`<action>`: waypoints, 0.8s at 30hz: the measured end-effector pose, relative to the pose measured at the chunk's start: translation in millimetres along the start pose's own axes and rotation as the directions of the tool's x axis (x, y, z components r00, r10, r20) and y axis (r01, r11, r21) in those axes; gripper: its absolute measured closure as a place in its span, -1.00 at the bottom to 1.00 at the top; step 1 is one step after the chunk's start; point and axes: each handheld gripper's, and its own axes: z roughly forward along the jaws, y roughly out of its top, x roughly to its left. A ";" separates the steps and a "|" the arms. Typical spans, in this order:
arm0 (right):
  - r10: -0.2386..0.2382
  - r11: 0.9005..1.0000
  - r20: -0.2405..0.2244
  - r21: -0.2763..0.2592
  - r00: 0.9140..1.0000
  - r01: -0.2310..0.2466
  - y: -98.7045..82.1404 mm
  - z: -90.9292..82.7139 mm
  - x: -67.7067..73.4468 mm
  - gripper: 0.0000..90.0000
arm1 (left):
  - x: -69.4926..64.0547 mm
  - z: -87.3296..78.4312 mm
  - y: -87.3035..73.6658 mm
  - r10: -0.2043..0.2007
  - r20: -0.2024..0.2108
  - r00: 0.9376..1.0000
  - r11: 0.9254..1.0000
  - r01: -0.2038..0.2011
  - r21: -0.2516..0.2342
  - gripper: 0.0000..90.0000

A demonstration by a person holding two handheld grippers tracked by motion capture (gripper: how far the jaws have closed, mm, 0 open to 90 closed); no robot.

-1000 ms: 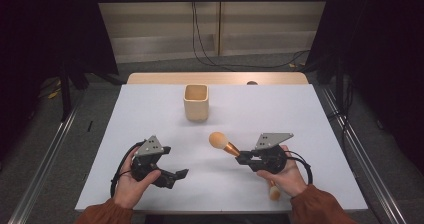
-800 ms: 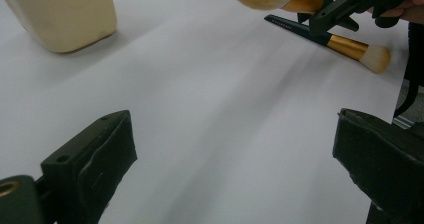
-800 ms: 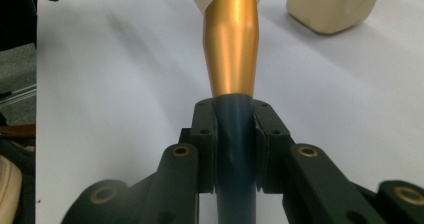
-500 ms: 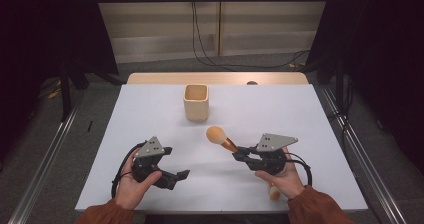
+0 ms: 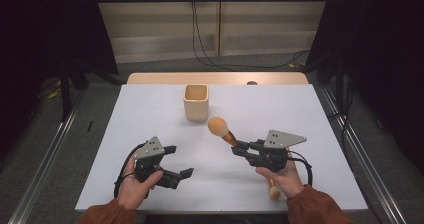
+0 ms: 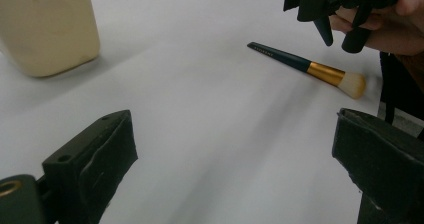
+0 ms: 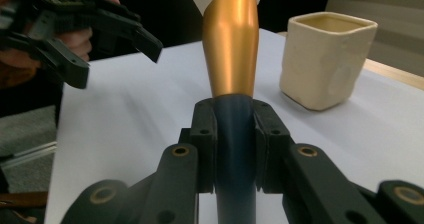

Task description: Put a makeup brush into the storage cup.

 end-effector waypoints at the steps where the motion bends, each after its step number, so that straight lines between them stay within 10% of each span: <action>1: 0.004 1.000 -0.006 -0.013 1.000 -0.004 0.1 -0.3 0.4 0.66 | -0.4 -0.1 0.4 0.002 -0.001 1.000 1.000 -0.002 -0.003 -0.92; 15: 0.041 0.995 -0.042 -0.085 0.998 -0.044 1.7 -0.4 1.0 0.66 | -5.1 14.9 14.4 -0.034 0.025 0.999 0.985 0.038 -0.167 -0.87; 24: 0.040 0.997 -0.069 -0.064 0.997 -0.045 1.7 2.1 2.4 0.66 | -9.6 24.6 20.8 -0.006 0.059 0.998 0.984 0.016 -0.179 -0.88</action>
